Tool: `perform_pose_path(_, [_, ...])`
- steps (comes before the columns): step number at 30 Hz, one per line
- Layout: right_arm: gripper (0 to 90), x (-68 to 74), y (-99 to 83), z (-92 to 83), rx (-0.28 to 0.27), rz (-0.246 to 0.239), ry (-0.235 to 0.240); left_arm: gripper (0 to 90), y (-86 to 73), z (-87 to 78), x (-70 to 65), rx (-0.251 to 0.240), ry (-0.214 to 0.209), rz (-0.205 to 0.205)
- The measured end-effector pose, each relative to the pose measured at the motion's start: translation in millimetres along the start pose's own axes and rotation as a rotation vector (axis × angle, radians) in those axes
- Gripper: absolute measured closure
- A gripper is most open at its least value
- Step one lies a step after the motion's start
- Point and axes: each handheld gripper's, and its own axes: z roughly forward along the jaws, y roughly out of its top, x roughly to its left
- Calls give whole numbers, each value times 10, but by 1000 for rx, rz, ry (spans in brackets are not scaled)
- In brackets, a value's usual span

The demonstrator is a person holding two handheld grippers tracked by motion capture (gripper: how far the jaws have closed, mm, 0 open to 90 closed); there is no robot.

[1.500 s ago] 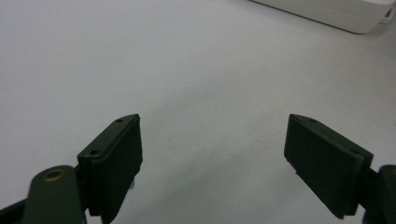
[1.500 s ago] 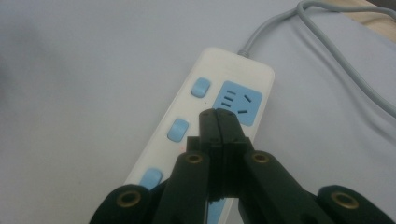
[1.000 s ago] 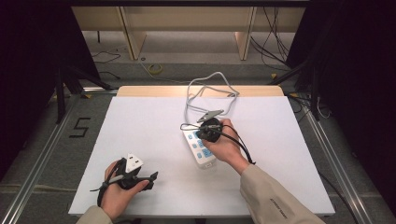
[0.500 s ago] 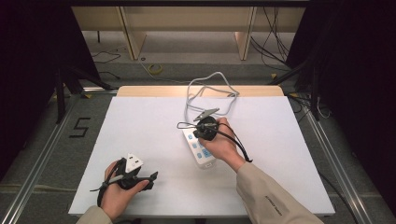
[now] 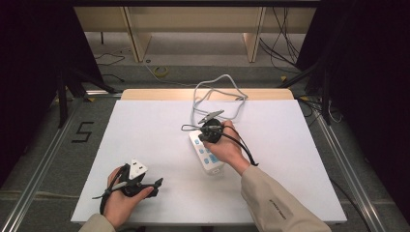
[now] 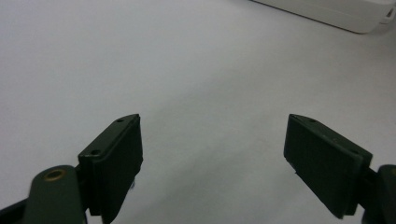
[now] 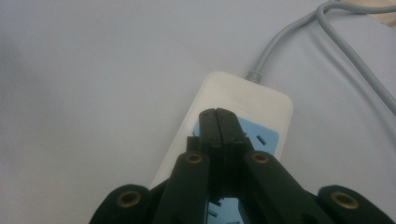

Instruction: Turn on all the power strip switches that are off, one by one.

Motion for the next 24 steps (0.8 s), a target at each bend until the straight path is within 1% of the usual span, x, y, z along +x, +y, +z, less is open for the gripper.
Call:
perform_pose_path(2, [900, 0, 8, 8, 1, 8, 1, 195, -2, -1, 1, 1, 2, 0])
perform_pose_path(6, [900, -5, 19, 39, 6, 7, -1, 195, -4, -1, 2, 1, 3, -1])
perform_pose_path(10, [900, -13, 15, 84, 12, -6, -5, 195, -4, -2, 1, 2, 3, 3])
perform_pose_path(11, [900, -6, 17, 87, 18, 6, -5, 195, -4, -3, -1, 1, 4, 1])
perform_pose_path(13, [900, -13, 21, 103, 17, -2, -7, 195, -6, -3, 1, -1, 5, 3])
perform_pose_path(15, [900, -2, 36, 105, 21, 4, -4, 196, -7, -3, 2, 1, 5, 3])
perform_pose_path(16, [900, -1, 44, 110, 18, -5, -5, 196, -7, -3, 0, -1, 6, 2])
perform_pose_path(17, [900, 9, 56, 111, 21, 0, -5, 196, -6, -3, -1, -1, 6, 2])
perform_pose_path(24, [900, 41, 103, 143, 23, -8, 0, 196, -5, 3, -3, 2, 5, 5])
